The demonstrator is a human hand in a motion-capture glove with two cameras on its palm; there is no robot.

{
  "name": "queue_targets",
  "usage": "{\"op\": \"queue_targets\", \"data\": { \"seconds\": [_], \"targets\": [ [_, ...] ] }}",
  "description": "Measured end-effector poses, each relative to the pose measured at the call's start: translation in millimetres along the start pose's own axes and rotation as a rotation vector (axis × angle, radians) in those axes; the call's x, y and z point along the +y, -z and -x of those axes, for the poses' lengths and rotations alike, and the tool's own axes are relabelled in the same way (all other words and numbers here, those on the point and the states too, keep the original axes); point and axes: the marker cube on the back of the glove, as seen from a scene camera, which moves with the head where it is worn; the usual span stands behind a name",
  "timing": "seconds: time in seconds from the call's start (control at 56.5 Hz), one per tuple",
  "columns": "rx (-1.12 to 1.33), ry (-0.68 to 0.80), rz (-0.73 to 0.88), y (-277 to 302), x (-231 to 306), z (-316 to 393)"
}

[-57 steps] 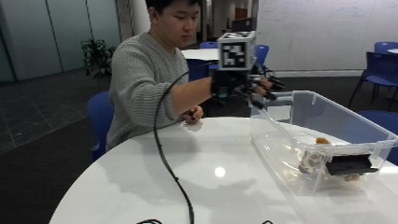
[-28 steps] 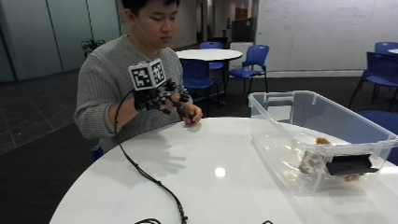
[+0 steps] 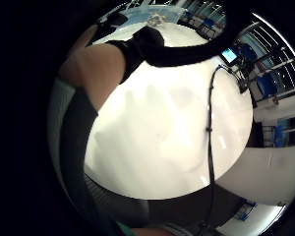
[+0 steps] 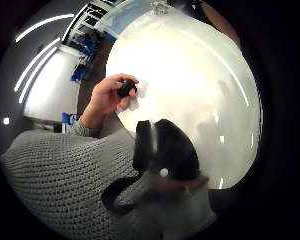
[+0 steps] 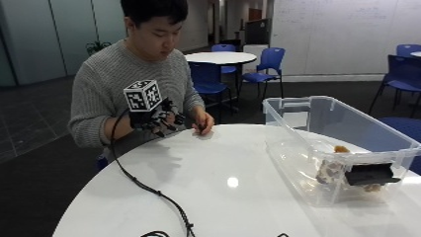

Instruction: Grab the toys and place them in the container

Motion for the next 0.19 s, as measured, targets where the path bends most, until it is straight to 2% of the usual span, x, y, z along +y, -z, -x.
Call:
{"op": "queue_targets", "data": {
  "seconds": [0.195],
  "targets": [
    [0.001, 0.003, 0.002, -2.6, -3.5, -1.1]
  ]
}}
